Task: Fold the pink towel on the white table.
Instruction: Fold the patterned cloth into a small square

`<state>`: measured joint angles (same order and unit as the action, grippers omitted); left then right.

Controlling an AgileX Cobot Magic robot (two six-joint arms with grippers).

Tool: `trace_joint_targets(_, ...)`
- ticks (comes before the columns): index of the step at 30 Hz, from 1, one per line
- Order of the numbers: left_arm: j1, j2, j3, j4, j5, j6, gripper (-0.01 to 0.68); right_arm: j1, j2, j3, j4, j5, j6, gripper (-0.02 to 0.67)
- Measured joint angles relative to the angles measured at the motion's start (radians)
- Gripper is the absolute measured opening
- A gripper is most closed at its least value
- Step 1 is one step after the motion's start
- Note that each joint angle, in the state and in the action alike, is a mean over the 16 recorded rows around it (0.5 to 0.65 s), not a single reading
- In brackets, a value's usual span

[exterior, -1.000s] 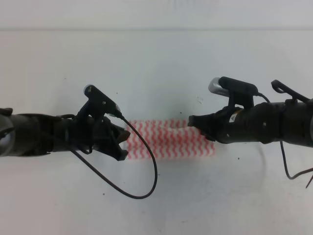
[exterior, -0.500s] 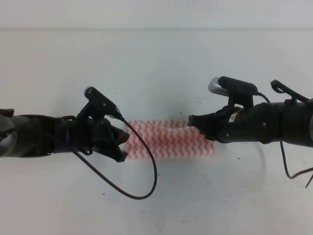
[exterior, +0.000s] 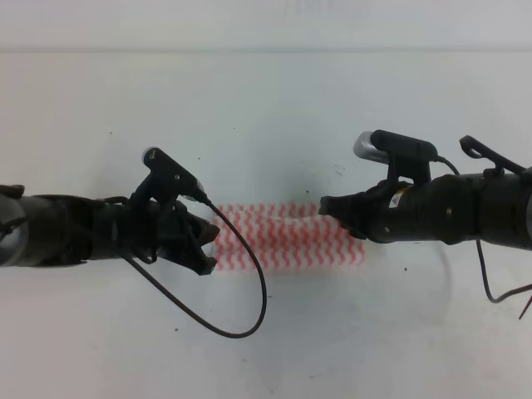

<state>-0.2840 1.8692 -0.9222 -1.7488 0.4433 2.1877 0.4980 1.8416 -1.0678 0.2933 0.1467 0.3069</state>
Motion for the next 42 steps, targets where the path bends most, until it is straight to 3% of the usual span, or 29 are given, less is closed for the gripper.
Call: trace_joint_targets(42,0.0,0.014,-0.091,0.003,0.009,-0.017,-0.004,-0.023,0.018,-0.077,-0.019,0.056,0.0,-0.015)
